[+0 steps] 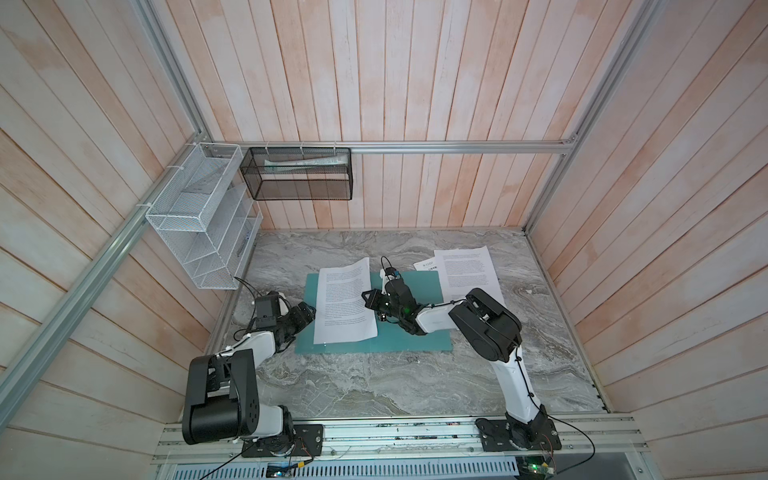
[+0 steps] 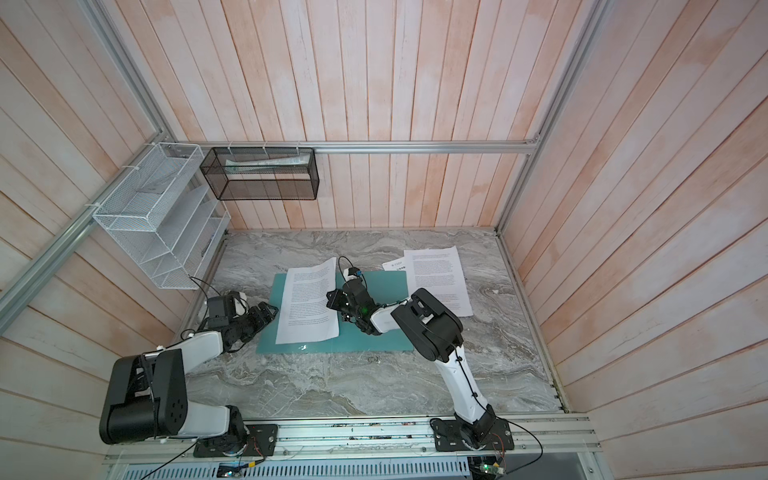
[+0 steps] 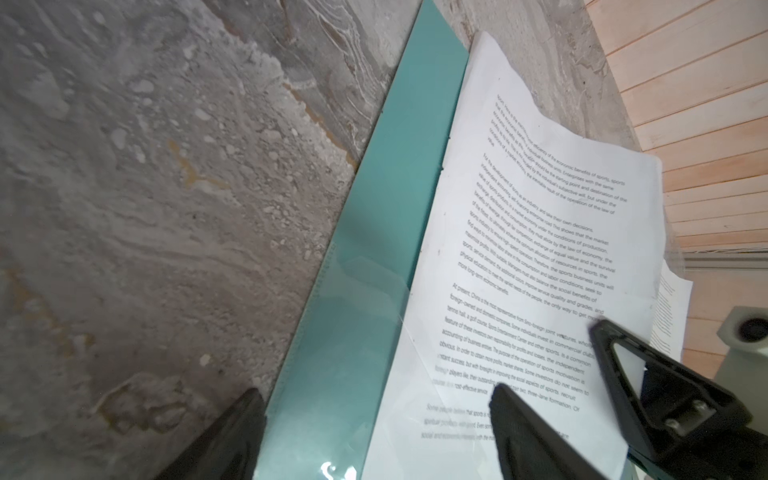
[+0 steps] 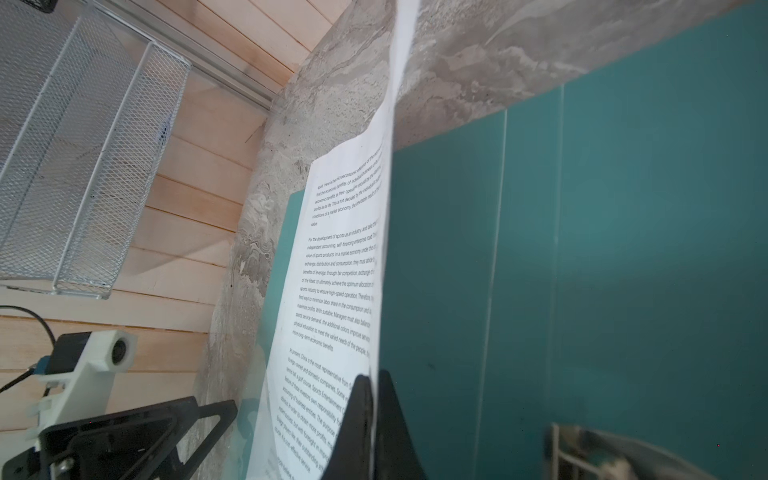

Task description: Put the files into the folder

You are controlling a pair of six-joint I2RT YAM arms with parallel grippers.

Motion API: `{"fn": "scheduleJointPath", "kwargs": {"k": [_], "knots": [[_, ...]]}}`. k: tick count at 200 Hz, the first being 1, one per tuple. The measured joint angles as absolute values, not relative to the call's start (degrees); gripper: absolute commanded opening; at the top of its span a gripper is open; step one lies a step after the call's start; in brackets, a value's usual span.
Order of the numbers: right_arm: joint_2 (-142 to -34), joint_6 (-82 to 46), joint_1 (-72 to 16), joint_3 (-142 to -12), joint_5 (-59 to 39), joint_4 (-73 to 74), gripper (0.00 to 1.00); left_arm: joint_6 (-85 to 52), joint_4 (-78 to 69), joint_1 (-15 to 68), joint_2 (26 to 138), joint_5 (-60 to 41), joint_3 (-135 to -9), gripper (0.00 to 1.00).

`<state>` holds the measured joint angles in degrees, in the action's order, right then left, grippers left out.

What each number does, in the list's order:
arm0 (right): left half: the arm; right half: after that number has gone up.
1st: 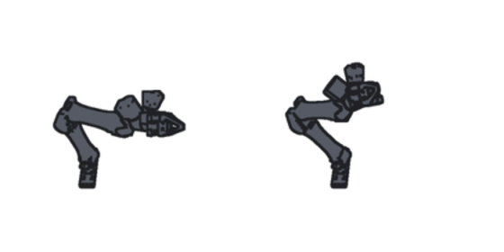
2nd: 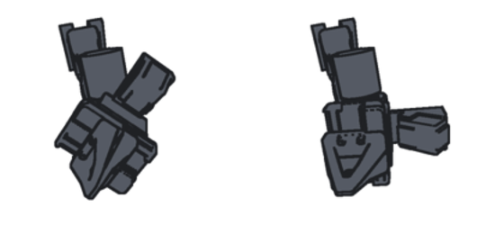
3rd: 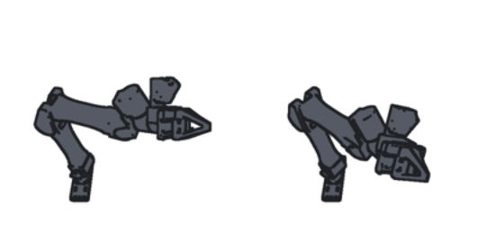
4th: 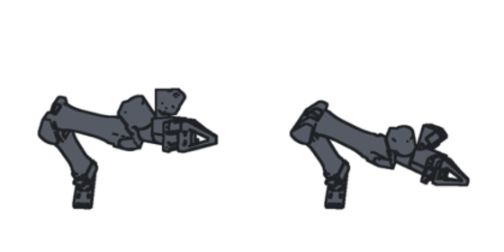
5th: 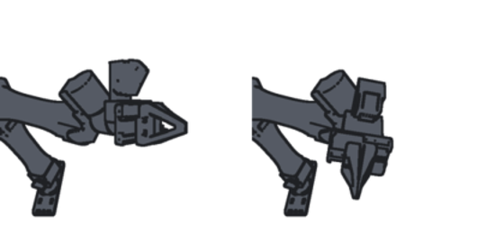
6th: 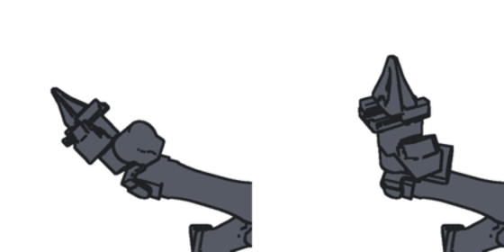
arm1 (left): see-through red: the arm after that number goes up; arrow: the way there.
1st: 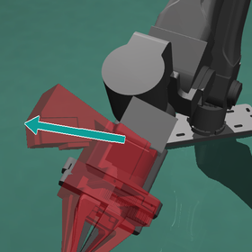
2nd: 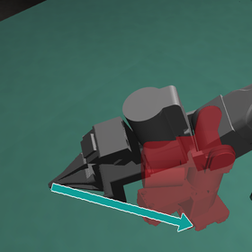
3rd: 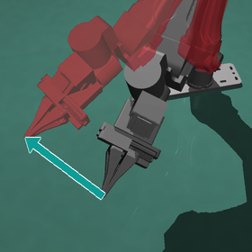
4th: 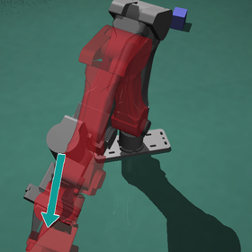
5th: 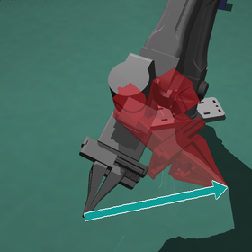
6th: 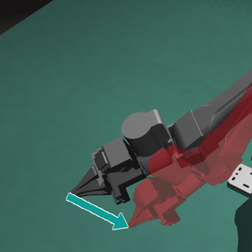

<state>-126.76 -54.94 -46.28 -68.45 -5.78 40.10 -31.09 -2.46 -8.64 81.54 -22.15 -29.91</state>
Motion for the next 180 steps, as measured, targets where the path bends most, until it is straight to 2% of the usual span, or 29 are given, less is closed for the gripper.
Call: {"fn": "scheduleJointPath", "kwargs": {"k": [180], "knots": [[-128.01, -64.88, -49.82, -73.58, -0.58, 33.10, 0.00, -31.09, -2.72, -8.64, 81.65, -22.22, -29.87, 0.86]]}}
